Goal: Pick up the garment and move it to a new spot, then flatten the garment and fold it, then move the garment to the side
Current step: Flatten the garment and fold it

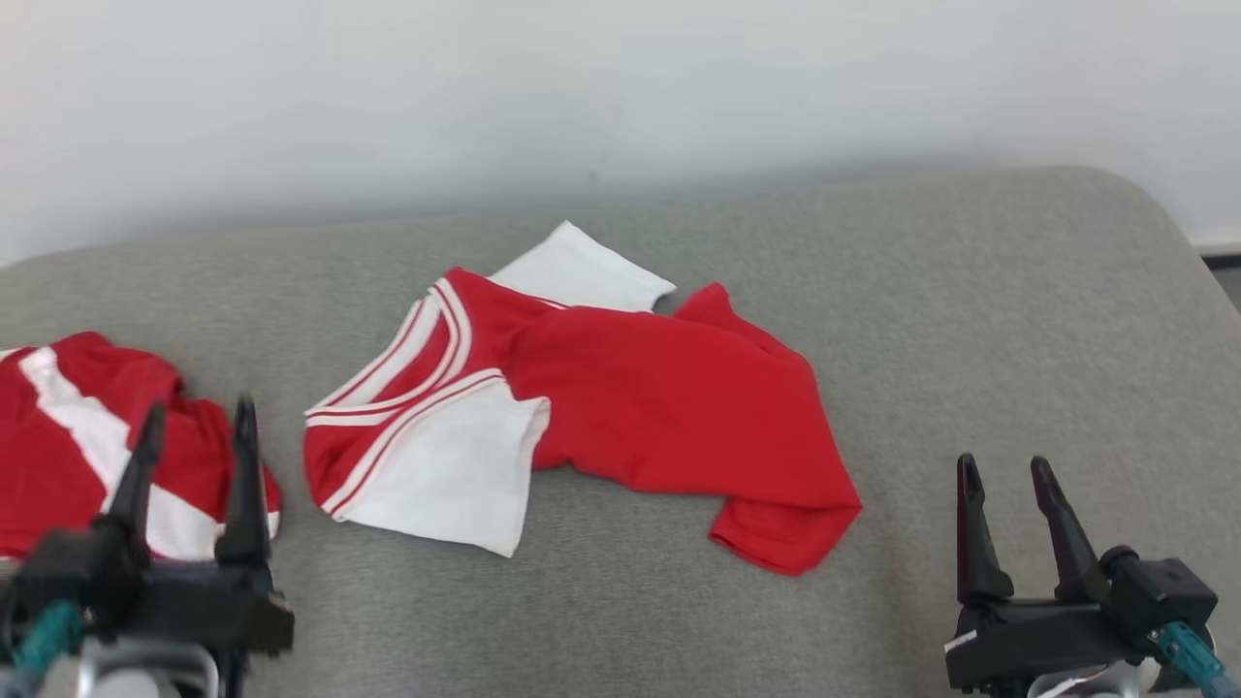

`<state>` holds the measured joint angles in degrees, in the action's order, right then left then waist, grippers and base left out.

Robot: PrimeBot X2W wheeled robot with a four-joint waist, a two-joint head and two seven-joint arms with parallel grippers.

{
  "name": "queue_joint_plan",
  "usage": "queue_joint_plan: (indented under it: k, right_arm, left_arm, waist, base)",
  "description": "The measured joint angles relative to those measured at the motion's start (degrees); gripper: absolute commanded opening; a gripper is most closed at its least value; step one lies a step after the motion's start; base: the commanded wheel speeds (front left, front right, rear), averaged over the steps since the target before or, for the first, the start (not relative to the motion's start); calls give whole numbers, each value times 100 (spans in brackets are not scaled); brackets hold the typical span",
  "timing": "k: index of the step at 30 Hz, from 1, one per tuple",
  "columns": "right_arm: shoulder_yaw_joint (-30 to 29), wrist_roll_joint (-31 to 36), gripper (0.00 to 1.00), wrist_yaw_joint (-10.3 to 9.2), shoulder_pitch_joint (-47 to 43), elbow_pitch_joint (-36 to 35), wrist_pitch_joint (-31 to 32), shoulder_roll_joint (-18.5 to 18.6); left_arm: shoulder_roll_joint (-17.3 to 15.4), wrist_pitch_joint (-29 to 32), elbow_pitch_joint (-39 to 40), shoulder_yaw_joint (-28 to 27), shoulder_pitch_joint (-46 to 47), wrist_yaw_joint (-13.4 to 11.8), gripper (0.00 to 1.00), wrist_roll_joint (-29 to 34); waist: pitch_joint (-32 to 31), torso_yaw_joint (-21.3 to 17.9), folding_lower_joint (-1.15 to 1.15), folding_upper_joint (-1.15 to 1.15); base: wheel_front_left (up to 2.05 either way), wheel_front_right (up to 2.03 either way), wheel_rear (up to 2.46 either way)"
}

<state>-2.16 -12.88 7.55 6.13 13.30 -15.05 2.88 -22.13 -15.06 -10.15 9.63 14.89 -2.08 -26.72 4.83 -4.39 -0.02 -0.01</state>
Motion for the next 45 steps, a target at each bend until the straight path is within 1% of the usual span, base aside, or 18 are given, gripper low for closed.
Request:
queue_joint_plan:
  k: [4, 7, 12, 15, 19, 29, 32, 35, 38, 45]
  right_arm:
    - [21, 15, 100, 0, -96, -25, 49, 0]
    - [33, 29, 100, 0, -179, -60, 96, -1]
    - [30, 49, 100, 0, -277, -114, 160, -2]
    - [27, 49, 100, 0, -293, -146, 188, 0]
    - [21, 48, 100, 0, -403, -148, 196, -1]
    - [33, 47, 100, 0, -453, -218, 249, -1]
    - [44, 47, 100, 0, -452, -232, 276, 0]
    - [102, 47, 100, 0, -389, -237, 301, 0]
    - [148, 47, 100, 0, -331, -227, 319, -1]
    - [182, 0, 100, 0, -126, -140, 308, 1]
  left_arm:
    - [300, 1, 286, -278, -595, 36, 100, 303]
    - [513, 1, 469, -443, -960, 13, 100, 550]
    - [845, 0, 653, -720, -1334, 126, 100, 732]
    - [912, 0, 654, -799, -1441, 244, 100, 979]
    - [1103, 0, 603, -944, -1514, 369, 100, 1079]
    - [1393, 0, 493, -1225, -1600, 636, 100, 1346]
    - [1450, 0, 366, -1112, -1545, 740, 100, 1432]
    - [1523, 0, 89, -748, -1209, 860, 100, 1561]
    - [1521, 0, -234, -456, -866, 915, 100, 1578]
    - [1490, 0, -1106, 325, -126, 951, 100, 1606]
  waist:
    - [-161, 172, 1, 0]
    - [-286, 266, 1, 0]
    - [-432, 405, 1, 1]
    - [-474, 472, 1, 1]
    - [-499, 515, 1, 1]
    - [-465, 470, 2, 1]
    - [-444, 448, 2, 1]
    - [-364, 398, 2, 1]
    - [-277, 331, 2, 1]
    - [1, 102, 2, 2]
  base:
    - [0, 0, 0]
    - [0, 0, 0]
    - [0, 0, 0]
    - [0, 0, 0]
    - [0, 0, 0]
    - [0, 0, 0]
    - [0, 0, 0]
    - [0, 0, 0]
    - [0, 0, 0]
    - [0, 0, 0]
